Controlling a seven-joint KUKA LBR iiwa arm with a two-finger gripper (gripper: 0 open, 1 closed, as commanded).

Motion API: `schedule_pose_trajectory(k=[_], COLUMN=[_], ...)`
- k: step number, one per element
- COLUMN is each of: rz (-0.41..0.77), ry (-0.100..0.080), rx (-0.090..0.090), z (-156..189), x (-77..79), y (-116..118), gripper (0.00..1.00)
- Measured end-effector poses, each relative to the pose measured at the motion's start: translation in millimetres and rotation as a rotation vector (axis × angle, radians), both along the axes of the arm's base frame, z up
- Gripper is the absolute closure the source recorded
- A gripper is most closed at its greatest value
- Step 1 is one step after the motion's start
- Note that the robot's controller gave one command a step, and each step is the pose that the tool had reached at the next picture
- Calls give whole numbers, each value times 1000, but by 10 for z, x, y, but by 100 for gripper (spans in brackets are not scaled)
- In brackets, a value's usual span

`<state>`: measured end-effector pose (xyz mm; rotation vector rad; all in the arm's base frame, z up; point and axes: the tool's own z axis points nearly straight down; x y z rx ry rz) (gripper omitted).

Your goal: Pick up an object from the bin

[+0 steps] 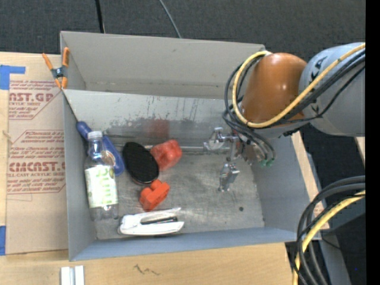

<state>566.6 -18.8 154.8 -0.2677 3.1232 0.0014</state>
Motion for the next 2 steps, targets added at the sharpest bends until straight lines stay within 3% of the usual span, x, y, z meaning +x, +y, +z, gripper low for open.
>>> schedule_pose_trajectory(k=[1,2], rz=[117,49], ry=[8,5], rx=[-3,-1], z=[-185,-354], x=[-76,-377], y=[-192,407], gripper=[0,0])
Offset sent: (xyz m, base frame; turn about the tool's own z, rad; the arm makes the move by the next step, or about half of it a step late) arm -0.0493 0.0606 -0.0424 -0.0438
